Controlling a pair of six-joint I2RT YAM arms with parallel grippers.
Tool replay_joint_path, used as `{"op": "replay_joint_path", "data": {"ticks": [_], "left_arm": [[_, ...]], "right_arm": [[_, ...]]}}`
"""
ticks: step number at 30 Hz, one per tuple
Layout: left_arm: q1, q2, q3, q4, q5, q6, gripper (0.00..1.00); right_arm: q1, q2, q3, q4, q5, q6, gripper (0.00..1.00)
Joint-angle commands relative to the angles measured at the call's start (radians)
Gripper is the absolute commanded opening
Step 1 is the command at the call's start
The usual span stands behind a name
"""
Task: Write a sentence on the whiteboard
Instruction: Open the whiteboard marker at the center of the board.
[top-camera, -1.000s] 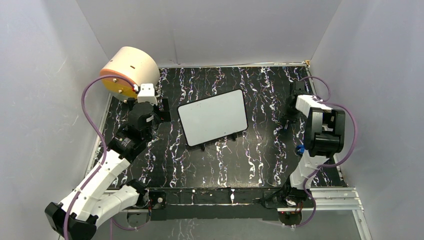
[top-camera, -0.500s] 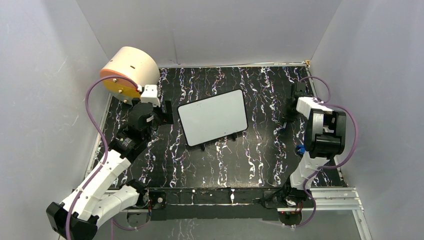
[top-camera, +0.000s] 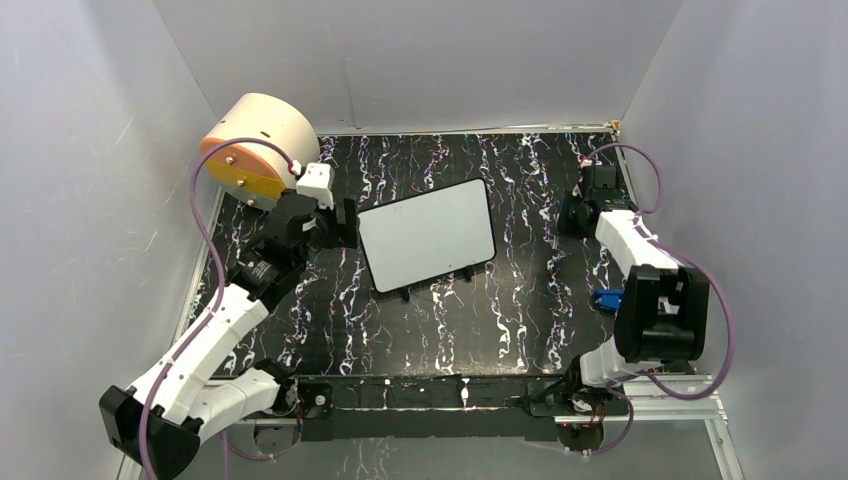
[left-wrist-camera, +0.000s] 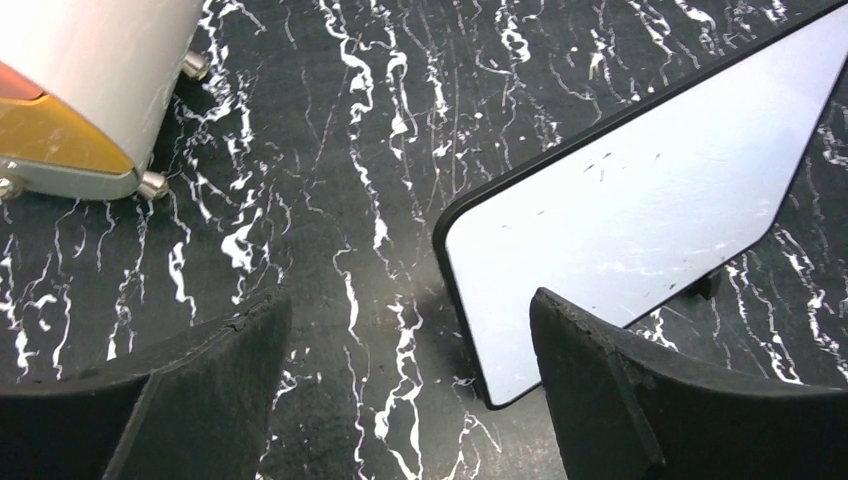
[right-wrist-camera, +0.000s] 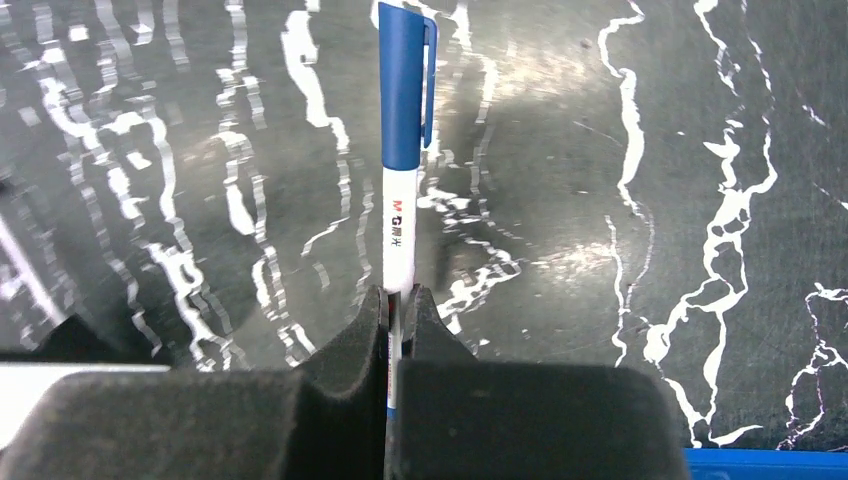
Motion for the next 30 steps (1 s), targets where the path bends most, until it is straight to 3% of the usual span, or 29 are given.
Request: {"op": "replay_joint_path", "data": {"ticks": [1, 8, 16, 22, 30], "left_arm": [[0.007, 0.027, 0.099, -0.06, 0.064, -0.014, 0.85], [0.007, 0.043, 0.148, -0.096, 0.156, -0.074, 0.85], [0.007, 0.095, 0.188, -0.103, 0.328, -0.194, 0.85], [0.007, 0.129, 0.205, -0.09, 0.457, -0.307, 0.85], [0.007, 0.156, 0.165, -0.027, 0.542, -0.455, 0.84]], "right_arm": [[0.073, -0.117, 0.014, -0.017, -0.068, -0.044, 0.0], [0.231, -0.224, 0.063, -0.087, -0.087, -0.108, 0.0], [0.359, -0.327, 0.09, -0.096, -0.256, -0.194, 0.0], [0.443, -0.374, 0.059, -0.055, -0.387, -0.222, 0.0], [0.596, -0.357, 0.043, 0.04, -0.388, -0.275, 0.0]]}}
